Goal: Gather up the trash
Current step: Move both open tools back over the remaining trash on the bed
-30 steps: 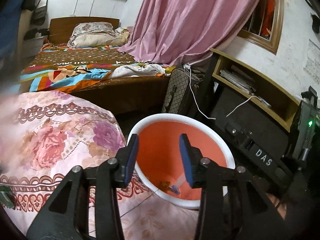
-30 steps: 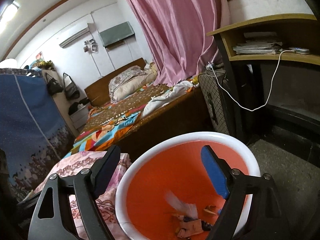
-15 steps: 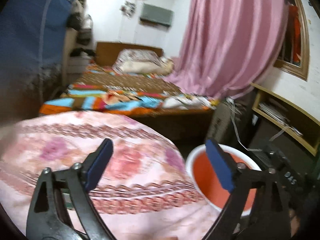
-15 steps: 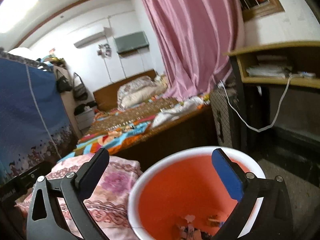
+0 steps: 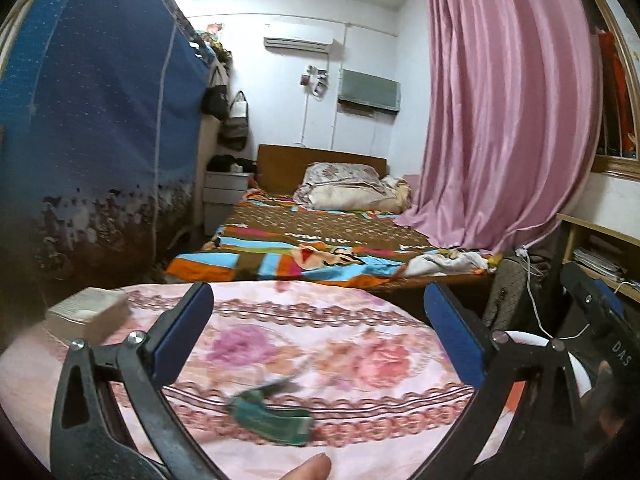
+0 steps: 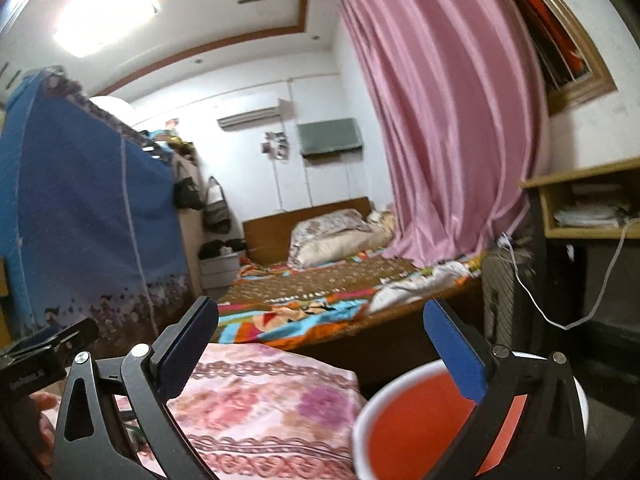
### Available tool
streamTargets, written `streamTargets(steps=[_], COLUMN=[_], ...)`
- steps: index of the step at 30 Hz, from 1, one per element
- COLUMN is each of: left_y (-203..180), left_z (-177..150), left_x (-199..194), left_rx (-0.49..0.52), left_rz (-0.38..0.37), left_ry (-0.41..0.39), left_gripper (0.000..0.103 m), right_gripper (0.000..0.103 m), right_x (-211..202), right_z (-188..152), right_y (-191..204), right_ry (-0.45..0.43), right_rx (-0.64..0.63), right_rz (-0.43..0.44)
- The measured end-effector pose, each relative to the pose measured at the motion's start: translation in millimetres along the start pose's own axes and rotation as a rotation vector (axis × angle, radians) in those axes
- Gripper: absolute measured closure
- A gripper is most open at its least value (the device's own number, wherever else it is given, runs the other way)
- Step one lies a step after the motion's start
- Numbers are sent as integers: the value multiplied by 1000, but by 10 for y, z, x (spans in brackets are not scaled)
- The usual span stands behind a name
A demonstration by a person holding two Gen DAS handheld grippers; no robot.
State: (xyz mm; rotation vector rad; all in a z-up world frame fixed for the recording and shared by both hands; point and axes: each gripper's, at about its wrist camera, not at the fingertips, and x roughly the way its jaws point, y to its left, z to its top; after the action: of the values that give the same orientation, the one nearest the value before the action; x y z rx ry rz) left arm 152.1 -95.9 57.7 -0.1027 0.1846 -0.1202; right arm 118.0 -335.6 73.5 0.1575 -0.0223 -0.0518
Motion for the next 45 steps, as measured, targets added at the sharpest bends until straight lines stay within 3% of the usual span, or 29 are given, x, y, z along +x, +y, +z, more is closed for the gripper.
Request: streamTargets(steps=[8, 14, 23, 27, 31, 38, 41, 45], left_y=[442, 691, 1010, 1094, 1129, 1123, 1104, 1051], left_z=[-19, -121, -146, -169, -215, -362, -403, -491], left_x=[-135, -138, -69, 16, 152, 363, 452, 636], left_rx=[70, 86, -60, -89, -89, -98, -102, -102], left_rz=[90, 56, 25, 43, 38, -44, -79, -129], left_ry=[-60, -3, 72, 135, 232, 393, 451, 560], left_gripper=[11, 11, 11, 11, 12, 16, 23, 46], right_gripper=[0, 0, 0, 0, 0, 0, 0, 0], right_x=[14, 71, 264, 326, 487, 703, 804, 931], right_z=[-64, -125, -239, -262, -341, -499, -565, -636], right_y=[443, 686, 901, 956, 1029, 1103, 1077, 1010], right_ry=[-46, -47, 48, 94, 210, 376, 449, 542], right_rx=[-71, -121, -209, -217, -243, -281, -272, -240], right_rz=[68, 106, 131, 163, 199, 192, 184, 176])
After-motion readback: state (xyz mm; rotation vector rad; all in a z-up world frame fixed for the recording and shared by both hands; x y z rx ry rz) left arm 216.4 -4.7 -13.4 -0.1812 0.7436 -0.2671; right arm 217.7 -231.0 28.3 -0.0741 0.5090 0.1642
